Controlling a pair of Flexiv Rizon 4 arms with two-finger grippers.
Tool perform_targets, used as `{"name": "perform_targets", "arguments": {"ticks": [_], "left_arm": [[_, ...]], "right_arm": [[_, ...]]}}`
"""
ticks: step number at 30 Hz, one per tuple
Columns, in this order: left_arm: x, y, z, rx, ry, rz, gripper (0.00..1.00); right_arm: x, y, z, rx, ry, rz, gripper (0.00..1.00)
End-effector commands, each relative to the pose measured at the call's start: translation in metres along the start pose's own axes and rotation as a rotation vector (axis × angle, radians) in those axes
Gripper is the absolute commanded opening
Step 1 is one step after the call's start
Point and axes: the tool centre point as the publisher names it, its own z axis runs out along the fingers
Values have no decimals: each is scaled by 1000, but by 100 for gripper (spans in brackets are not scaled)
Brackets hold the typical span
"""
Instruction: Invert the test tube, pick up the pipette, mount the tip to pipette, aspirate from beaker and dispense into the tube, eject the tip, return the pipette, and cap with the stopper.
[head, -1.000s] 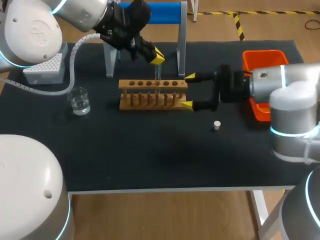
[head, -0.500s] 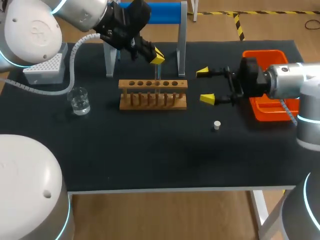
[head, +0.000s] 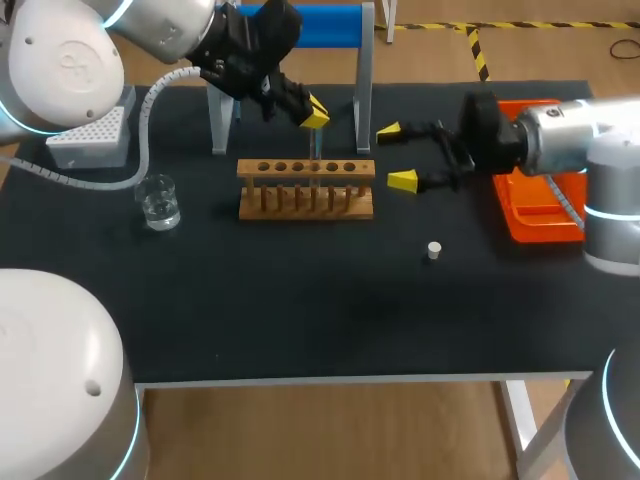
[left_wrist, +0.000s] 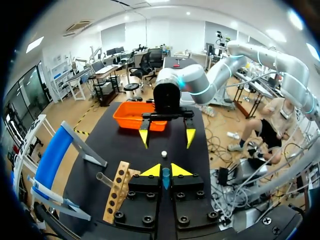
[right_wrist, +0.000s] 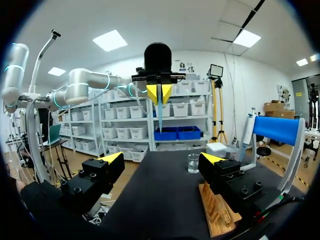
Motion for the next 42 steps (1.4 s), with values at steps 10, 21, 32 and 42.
{"name": "perform_targets", "arguments": {"ticks": [10,21,32,42], "left_arm": [[0,-1,-1,-5,2,-1,0],[0,-1,-1,-5,2,-1,0],[0,-1,-1,-5,2,-1,0],[0,-1,-1,-5,2,-1,0]], "right_arm": [[5,18,32,28,-14,-57,100],[5,29,49,23,15,-57,100],[-6,35,67,9,8,-40,93],[-10,40,83,-6,15,-37,79]]}}
